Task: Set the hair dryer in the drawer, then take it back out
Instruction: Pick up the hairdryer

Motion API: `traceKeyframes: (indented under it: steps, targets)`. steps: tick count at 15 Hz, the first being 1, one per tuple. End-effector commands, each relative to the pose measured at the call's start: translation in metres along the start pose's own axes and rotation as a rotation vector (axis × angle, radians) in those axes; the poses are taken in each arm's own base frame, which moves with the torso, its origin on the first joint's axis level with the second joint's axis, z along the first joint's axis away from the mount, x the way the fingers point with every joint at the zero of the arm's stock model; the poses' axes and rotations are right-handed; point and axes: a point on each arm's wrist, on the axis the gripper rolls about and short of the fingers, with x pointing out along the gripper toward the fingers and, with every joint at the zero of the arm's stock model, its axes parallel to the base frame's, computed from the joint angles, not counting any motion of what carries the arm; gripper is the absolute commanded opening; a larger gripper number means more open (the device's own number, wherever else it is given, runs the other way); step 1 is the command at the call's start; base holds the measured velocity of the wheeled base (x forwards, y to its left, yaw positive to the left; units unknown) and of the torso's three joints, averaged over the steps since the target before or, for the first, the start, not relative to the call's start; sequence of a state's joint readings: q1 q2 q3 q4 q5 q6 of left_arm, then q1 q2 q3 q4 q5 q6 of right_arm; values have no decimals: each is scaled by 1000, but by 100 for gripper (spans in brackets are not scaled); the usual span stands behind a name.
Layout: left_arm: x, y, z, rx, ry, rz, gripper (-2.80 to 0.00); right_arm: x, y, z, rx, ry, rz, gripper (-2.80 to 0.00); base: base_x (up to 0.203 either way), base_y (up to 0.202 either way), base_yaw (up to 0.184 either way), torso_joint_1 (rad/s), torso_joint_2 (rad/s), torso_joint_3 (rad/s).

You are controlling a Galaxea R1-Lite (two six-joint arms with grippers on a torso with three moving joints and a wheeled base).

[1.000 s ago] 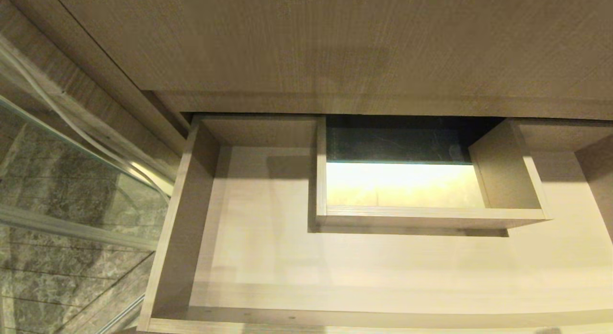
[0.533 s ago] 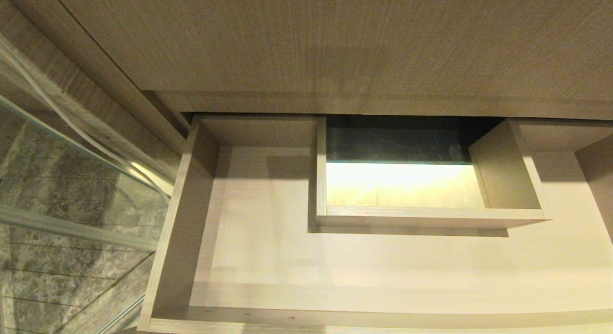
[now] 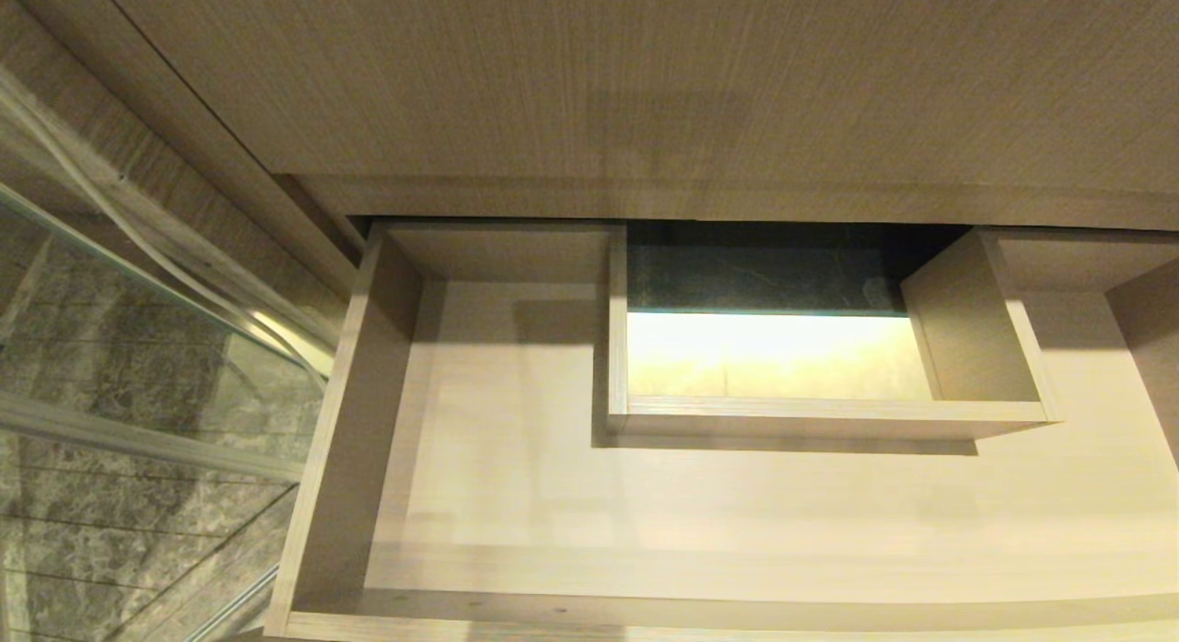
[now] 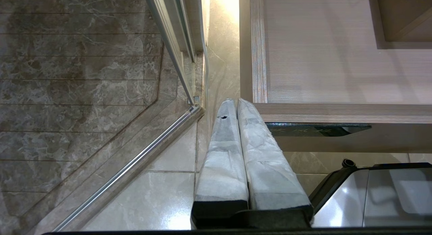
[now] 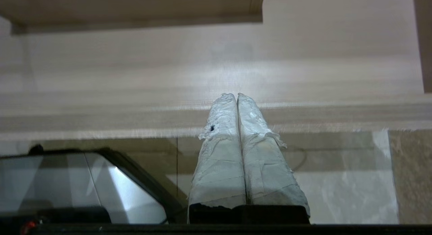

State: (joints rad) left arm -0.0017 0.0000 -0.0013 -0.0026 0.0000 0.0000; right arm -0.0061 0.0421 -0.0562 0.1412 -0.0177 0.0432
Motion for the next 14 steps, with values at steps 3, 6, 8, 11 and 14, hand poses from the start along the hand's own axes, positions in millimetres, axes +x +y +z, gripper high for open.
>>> traceKeyframes:
  steps: [3, 6, 8, 11, 14]
  targets:
    - [0, 0, 0, 0, 1, 0, -280, -3, 0, 0, 5, -59, 9, -280, 0, 0, 0, 0, 0, 0]
    - [0, 0, 0, 0, 1, 0, -280, -3, 0, 0, 5, -59, 8, -280, 0, 0, 0, 0, 0, 0]
    - [0, 0, 0, 9, 1, 0, -280, -3, 0, 0, 5, -59, 8, -280, 0, 0, 0, 0, 0, 0]
    - [0, 0, 0, -2, -1, 0, -280, -3, 0, 0, 5, -59, 8, -280, 0, 0, 0, 0, 0, 0]
    - [0, 0, 0, -1, 0, 0, -280, -3, 0, 0, 5, -59, 8, -280, 0, 0, 0, 0, 0, 0]
